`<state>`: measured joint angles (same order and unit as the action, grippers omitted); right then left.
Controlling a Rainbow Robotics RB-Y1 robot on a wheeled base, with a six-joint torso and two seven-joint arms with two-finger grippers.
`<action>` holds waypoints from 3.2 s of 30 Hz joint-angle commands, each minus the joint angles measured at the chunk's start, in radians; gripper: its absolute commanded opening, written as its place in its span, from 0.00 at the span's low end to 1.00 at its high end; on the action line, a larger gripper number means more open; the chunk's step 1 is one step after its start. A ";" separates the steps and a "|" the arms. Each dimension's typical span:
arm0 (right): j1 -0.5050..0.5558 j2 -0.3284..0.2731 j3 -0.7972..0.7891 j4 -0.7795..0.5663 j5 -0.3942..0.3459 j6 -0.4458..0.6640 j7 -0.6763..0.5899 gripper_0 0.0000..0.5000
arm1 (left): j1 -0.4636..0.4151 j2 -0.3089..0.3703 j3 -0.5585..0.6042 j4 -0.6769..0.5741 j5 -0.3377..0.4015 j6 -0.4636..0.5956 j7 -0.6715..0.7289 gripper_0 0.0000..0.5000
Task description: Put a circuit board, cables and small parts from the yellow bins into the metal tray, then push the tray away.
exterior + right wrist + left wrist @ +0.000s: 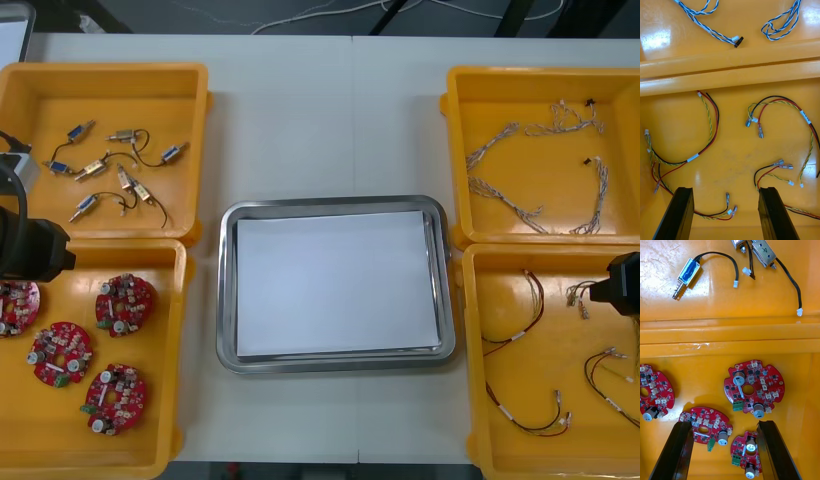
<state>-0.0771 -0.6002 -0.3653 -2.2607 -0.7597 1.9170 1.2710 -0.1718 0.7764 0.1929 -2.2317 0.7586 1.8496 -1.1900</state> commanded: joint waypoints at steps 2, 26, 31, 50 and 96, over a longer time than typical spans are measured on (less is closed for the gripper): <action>-0.013 -0.033 0.011 -0.011 -0.006 0.003 -0.007 1.00 | -0.026 0.037 -0.006 -0.011 -0.010 0.005 0.064 1.00; -0.013 -0.033 0.011 -0.011 -0.006 0.003 -0.007 1.00 | -0.026 0.037 -0.006 -0.011 -0.010 0.005 0.064 1.00; -0.013 -0.033 0.011 -0.011 -0.006 0.003 -0.007 1.00 | -0.026 0.037 -0.006 -0.011 -0.010 0.005 0.064 1.00; -0.013 -0.033 0.011 -0.011 -0.006 0.003 -0.007 1.00 | -0.026 0.037 -0.006 -0.011 -0.010 0.005 0.064 1.00; -0.013 -0.033 0.011 -0.011 -0.006 0.003 -0.007 1.00 | -0.026 0.037 -0.006 -0.011 -0.010 0.005 0.064 1.00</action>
<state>-0.0771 -0.6002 -0.3653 -2.2607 -0.7597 1.9170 1.2710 -0.1718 0.7764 0.1929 -2.2317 0.7585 1.8496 -1.1900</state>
